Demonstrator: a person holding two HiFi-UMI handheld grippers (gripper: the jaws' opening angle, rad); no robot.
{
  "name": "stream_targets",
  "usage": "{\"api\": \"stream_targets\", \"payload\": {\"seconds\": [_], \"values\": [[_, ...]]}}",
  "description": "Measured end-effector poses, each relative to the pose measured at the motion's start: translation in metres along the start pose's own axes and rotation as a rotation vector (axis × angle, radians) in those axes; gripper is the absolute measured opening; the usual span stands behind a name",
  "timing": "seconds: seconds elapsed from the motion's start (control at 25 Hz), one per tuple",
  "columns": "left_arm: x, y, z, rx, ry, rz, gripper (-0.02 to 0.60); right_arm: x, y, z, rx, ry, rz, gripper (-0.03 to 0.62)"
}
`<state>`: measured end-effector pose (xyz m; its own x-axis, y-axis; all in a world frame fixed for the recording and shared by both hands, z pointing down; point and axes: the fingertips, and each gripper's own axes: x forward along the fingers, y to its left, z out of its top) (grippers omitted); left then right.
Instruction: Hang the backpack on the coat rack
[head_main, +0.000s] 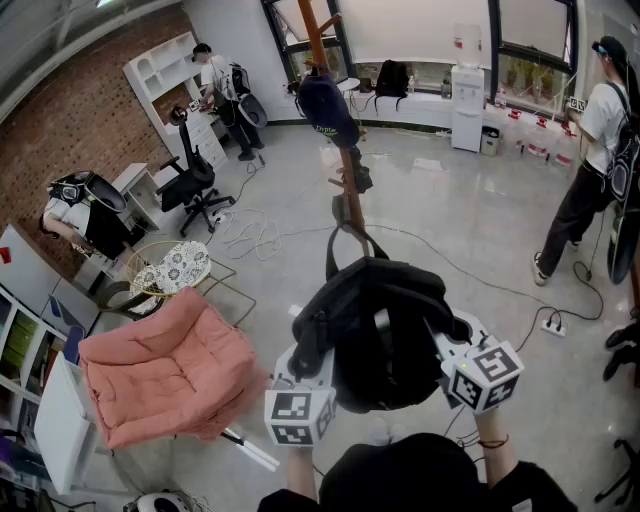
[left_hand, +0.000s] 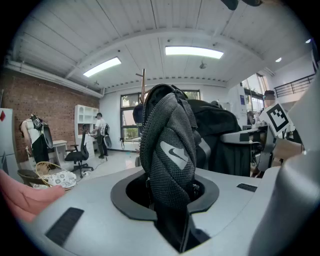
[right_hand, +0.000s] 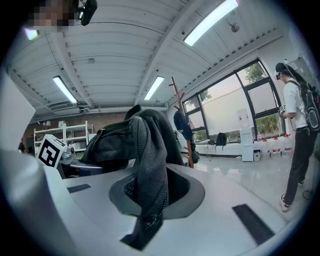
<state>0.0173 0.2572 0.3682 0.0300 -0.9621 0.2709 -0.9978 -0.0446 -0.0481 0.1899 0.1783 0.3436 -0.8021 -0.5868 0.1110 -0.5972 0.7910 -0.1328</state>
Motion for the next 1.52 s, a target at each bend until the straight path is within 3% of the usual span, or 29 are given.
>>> {"api": "stream_targets", "payload": {"seconds": [0.88, 1.52], "values": [[0.03, 0.002, -0.02, -0.045, 0.053, 0.009, 0.123, 0.025, -0.024, -0.011, 0.026, 0.045, 0.01, 0.037], [0.145, 0.099, -0.018, -0.052, 0.095, -0.06, 0.123, 0.161, -0.056, -0.015, 0.073, 0.073, -0.063, 0.037]]}}
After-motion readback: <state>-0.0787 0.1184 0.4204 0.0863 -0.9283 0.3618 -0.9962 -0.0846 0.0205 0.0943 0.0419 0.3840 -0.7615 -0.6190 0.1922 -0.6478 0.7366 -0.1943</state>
